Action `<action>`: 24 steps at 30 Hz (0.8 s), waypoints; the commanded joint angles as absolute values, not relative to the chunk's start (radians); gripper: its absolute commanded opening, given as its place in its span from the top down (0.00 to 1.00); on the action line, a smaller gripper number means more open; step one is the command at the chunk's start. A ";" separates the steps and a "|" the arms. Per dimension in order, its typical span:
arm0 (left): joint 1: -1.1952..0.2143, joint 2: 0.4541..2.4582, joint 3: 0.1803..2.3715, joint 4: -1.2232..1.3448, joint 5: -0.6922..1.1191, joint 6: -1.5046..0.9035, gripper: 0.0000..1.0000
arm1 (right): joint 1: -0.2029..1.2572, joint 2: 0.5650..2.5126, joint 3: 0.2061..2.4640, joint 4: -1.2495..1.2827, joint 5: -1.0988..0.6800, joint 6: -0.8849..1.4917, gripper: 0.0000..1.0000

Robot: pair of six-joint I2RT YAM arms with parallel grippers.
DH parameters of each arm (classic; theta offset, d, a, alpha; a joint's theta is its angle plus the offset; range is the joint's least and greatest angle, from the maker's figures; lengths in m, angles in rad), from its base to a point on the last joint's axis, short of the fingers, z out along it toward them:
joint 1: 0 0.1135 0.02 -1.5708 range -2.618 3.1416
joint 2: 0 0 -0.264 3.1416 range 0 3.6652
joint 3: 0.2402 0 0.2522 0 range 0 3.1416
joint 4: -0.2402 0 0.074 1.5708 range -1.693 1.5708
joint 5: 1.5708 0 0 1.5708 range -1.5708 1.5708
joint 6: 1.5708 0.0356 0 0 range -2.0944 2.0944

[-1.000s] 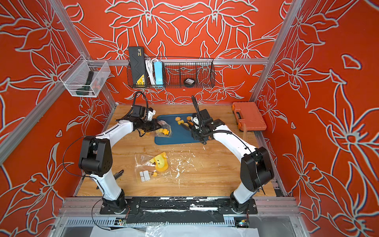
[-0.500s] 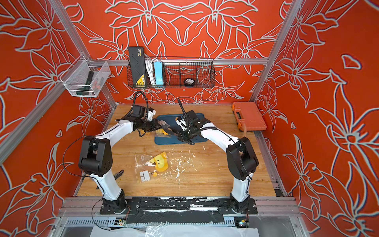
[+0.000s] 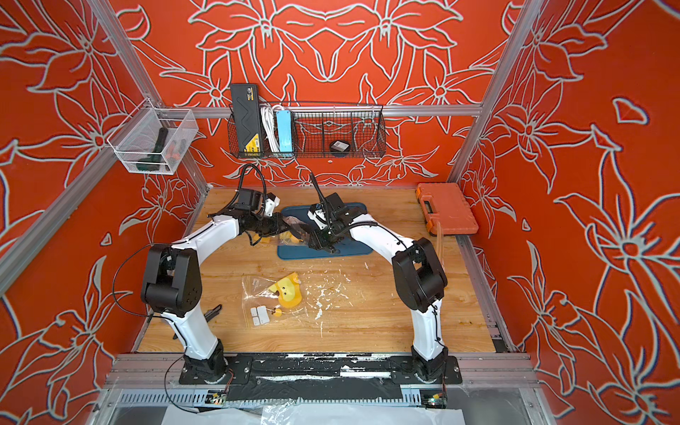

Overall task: Put the cookies into a resealable bag to prevent moisture
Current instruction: Place the cookie in the ziploc bag, then pick up the cookie from the tray.

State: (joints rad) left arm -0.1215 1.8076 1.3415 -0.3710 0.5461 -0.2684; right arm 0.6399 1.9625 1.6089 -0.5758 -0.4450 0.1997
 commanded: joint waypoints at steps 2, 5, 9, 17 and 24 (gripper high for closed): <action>-0.120 1.776 1.330 -0.356 0.566 -0.251 1.00 | 0.644 1.917 1.601 -0.574 -0.453 0.183 0.44; -0.120 1.772 1.330 -0.357 0.553 -0.252 1.00 | 0.644 1.881 1.583 -0.587 -0.438 0.171 0.47; -0.115 1.748 1.318 -0.356 0.487 -0.266 1.00 | 0.644 1.732 1.426 -0.521 -0.404 0.153 0.51; -0.098 1.695 1.284 -0.326 0.425 -0.294 1.00 | 0.574 1.536 1.183 -0.519 -0.148 0.219 0.56; -0.087 1.675 1.269 -0.293 0.478 -0.296 1.00 | 0.502 1.627 1.246 -0.658 -0.018 0.225 0.55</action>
State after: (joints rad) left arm -0.0929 1.7168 1.2789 -0.3222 0.4522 -0.2928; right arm 0.5079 1.5932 1.2060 -0.5980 -0.1032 0.2134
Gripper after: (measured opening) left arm 0.047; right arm 0.448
